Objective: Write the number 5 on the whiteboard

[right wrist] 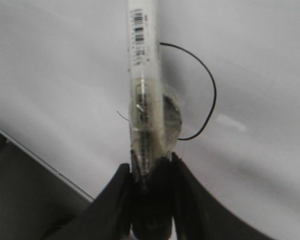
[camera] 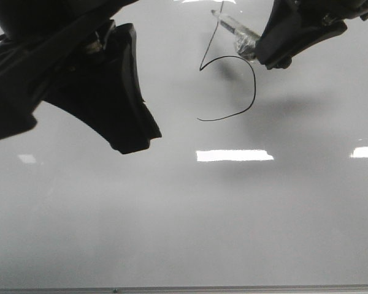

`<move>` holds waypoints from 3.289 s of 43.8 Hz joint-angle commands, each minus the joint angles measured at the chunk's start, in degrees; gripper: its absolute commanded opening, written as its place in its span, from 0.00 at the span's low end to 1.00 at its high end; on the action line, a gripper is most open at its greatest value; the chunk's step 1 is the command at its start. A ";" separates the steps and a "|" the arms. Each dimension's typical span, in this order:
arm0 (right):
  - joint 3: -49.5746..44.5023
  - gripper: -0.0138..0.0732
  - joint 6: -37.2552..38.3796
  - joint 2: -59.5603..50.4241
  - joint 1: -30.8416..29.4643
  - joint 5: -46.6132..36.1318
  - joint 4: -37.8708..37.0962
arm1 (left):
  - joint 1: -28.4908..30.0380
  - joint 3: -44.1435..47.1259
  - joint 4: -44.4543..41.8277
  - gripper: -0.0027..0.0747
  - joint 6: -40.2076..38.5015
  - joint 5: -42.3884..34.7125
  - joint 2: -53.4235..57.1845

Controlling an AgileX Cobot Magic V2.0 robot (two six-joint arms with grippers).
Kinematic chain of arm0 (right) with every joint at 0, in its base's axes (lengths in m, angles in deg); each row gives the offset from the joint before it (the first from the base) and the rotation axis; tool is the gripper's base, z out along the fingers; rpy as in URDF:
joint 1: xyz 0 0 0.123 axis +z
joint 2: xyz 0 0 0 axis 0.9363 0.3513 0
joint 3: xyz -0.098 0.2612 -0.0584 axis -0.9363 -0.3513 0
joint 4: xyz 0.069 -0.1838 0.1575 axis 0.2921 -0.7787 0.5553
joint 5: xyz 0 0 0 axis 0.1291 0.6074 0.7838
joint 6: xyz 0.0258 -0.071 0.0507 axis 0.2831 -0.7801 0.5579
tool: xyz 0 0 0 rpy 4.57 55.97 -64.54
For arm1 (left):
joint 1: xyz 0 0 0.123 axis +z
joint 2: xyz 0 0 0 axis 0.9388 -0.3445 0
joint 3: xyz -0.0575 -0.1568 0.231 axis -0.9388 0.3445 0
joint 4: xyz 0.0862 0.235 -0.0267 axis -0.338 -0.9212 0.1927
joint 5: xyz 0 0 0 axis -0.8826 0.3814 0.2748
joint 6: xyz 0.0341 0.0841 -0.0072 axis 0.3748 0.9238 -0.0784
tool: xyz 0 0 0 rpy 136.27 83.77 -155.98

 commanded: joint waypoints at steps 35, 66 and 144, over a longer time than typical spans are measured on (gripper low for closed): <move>2.21 0.09 9.37 -0.19 -7.69 0.41 -0.93 | -0.24 -1.73 0.75 0.01 -0.64 -1.79 1.98; -15.53 0.09 -14.22 -22.32 3.82 4.70 -17.51 | -0.24 -6.07 0.77 0.35 -0.64 1.25 6.21; -17.17 0.09 -14.36 -23.07 26.64 -1.25 -17.41 | -7.21 -8.96 -4.18 0.19 -0.15 -1.85 3.19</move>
